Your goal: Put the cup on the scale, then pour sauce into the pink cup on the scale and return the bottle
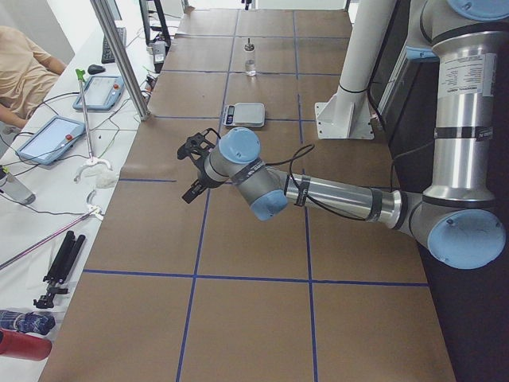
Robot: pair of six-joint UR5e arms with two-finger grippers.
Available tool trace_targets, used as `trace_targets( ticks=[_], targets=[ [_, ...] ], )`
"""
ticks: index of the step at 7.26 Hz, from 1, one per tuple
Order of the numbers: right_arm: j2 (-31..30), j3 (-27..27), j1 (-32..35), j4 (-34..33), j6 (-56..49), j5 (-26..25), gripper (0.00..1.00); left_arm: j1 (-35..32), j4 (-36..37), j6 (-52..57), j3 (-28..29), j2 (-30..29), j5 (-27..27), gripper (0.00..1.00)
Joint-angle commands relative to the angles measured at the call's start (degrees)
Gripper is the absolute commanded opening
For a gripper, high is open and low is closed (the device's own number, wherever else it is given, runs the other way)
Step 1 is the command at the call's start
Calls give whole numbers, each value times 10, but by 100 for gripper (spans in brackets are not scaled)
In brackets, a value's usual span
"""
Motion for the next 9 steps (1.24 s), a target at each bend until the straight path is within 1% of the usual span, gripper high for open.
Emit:
trace_targets(
  ticks=[1, 2, 3, 4, 5, 7, 9],
  targets=[
    [0, 4, 0, 1, 34, 0, 100, 145, -12, -205, -47, -1, 83, 100],
    [0, 4, 0, 1, 33, 0, 100, 228, -3, -291, -68, -2, 156, 100],
    [0, 3, 0, 1, 34, 0, 100, 287, 44, -365, -85, -18, 217, 91],
    [0, 3, 0, 1, 34, -1, 100, 345, 125, -452, -109, -41, 270, 63],
    [0, 3, 0, 1, 34, -2, 100, 381, 173, -497, -111, -56, 315, 46],
    [0, 3, 0, 1, 35, -2, 100, 398, 179, -498, -102, -50, 335, 46],
    [0, 4, 0, 1, 35, -2, 100, 400, 192, -491, -101, -47, 340, 46]
  ],
)
